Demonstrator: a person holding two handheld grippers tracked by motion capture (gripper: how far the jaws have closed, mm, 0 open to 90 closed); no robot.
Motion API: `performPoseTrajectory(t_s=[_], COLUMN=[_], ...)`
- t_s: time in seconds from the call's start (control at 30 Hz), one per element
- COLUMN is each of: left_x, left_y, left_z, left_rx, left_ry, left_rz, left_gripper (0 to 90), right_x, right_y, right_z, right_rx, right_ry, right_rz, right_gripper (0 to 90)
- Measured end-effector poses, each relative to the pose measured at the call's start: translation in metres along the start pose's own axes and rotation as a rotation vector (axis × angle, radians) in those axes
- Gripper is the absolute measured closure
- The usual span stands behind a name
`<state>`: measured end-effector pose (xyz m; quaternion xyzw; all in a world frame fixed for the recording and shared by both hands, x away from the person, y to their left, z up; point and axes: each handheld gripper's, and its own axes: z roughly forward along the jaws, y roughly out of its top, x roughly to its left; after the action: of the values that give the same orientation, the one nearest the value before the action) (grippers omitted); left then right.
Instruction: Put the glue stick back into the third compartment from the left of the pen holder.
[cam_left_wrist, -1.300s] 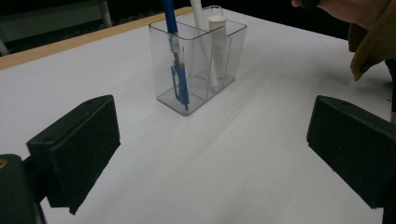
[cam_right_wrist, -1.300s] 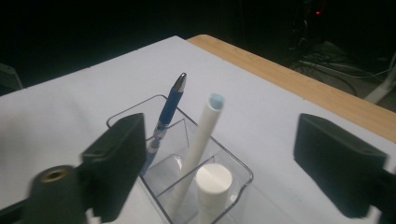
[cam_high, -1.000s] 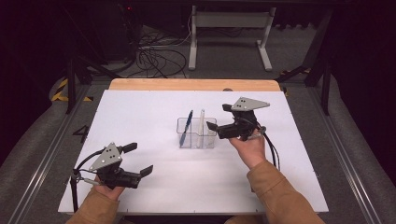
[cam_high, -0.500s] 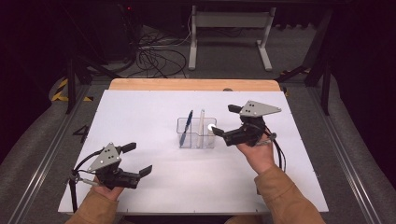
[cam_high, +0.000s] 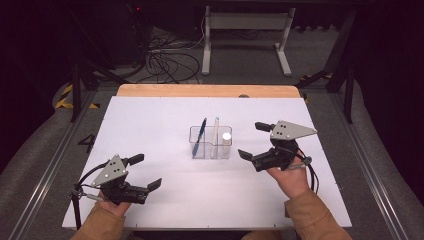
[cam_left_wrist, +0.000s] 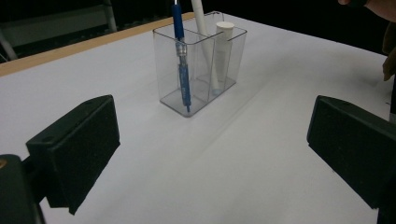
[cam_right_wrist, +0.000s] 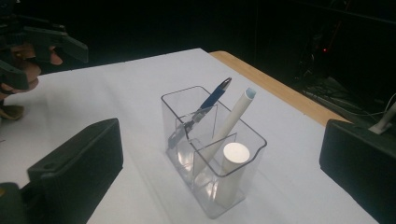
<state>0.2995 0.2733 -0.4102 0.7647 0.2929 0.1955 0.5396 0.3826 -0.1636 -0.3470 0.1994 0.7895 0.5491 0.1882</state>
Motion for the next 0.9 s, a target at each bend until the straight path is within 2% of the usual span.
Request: performPoseTrajectory(t_s=[0.27,0.47,0.73,0.9], left_x=[-0.001,-0.002,-0.005,-0.006], left_y=[-0.001,0.001,0.001,0.001], left_z=[-0.002,-0.004,-0.003,-0.003], left_rx=[-0.008,-0.016,-0.003,-0.003], left_ry=[0.001,-0.006,0.003,0.001], left_rz=[0.0,0.002,0.033,0.032], left_gripper=[3.3,3.3,3.3,3.3], right_x=[0.006,0.013,0.012,0.009], right_y=[-0.017,-0.035,-0.058,-0.074], right_z=[-0.009,-0.014,-0.022,-0.026], right_rx=[-0.008,0.012,0.011,0.008], right_ry=[-0.002,-0.009,-0.012,-0.017], right_rz=[0.012,0.024,0.058,0.095], right_gripper=[0.1,0.1,0.1,0.1])
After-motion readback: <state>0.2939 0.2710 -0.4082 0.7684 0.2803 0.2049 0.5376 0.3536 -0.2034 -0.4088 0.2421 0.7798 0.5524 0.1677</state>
